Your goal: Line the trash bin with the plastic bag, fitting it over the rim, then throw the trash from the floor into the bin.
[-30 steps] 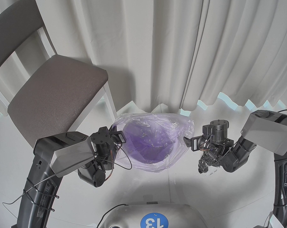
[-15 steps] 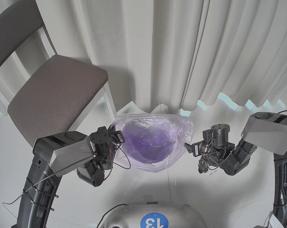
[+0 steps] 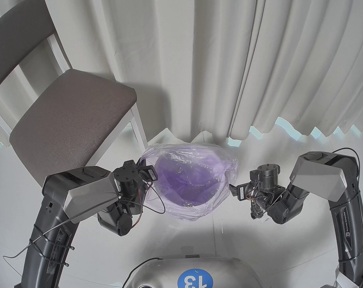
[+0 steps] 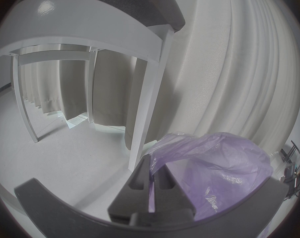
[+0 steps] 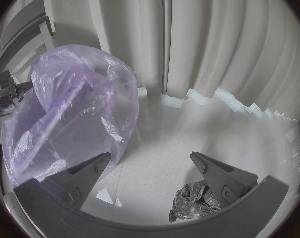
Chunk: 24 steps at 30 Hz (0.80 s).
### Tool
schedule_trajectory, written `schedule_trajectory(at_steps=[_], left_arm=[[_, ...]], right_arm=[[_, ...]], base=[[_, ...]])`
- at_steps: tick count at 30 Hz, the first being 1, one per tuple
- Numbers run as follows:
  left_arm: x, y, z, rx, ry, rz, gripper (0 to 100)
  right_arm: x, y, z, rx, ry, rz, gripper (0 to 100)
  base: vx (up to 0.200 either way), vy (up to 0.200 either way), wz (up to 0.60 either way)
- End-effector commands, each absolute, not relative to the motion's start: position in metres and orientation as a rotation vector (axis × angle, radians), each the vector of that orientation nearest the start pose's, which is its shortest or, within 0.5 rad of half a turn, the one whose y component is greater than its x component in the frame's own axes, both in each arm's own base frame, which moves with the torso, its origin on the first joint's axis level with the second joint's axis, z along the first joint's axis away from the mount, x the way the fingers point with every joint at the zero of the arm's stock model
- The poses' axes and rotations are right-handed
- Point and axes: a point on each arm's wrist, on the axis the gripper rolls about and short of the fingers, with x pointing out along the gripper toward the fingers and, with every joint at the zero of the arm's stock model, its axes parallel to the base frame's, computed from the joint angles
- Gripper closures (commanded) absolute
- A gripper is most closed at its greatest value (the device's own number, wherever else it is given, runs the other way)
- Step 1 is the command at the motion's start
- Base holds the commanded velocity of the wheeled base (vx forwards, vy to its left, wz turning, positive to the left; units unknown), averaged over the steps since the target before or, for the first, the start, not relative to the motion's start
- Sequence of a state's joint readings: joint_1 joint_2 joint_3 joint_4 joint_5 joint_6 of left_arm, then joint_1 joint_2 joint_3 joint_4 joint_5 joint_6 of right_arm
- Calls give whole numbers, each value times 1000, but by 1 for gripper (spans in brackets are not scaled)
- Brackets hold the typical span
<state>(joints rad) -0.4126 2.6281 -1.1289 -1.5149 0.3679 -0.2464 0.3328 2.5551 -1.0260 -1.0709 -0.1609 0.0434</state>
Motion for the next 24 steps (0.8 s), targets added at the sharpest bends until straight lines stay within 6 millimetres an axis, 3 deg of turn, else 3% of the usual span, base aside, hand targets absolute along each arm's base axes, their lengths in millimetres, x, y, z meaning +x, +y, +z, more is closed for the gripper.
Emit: schedule_trajectory(at_steps=[1,7,8,16,24], left_arm=[[415,-173,-22,-252,-6,-46,100],[415,-173,-23,-251,-2,-45,100],[415,-173,-21,-252,-3,-45,0],[411,-155,-6,-252,-21,-54,0],[377,-128,9,-203,97,-212,0]], right_arm=[[397,133,-47,-76,459,159,0],[389,134,-40,-85,461,169,0],[389,133,-39,-85,461,169,0],[382,132,-20,-83,438,173,0],[367,130,0,-109,426,196,0]], base=[[0,0,0],[0,0,0],[0,0,0],[0,0,0],[0,0,0]])
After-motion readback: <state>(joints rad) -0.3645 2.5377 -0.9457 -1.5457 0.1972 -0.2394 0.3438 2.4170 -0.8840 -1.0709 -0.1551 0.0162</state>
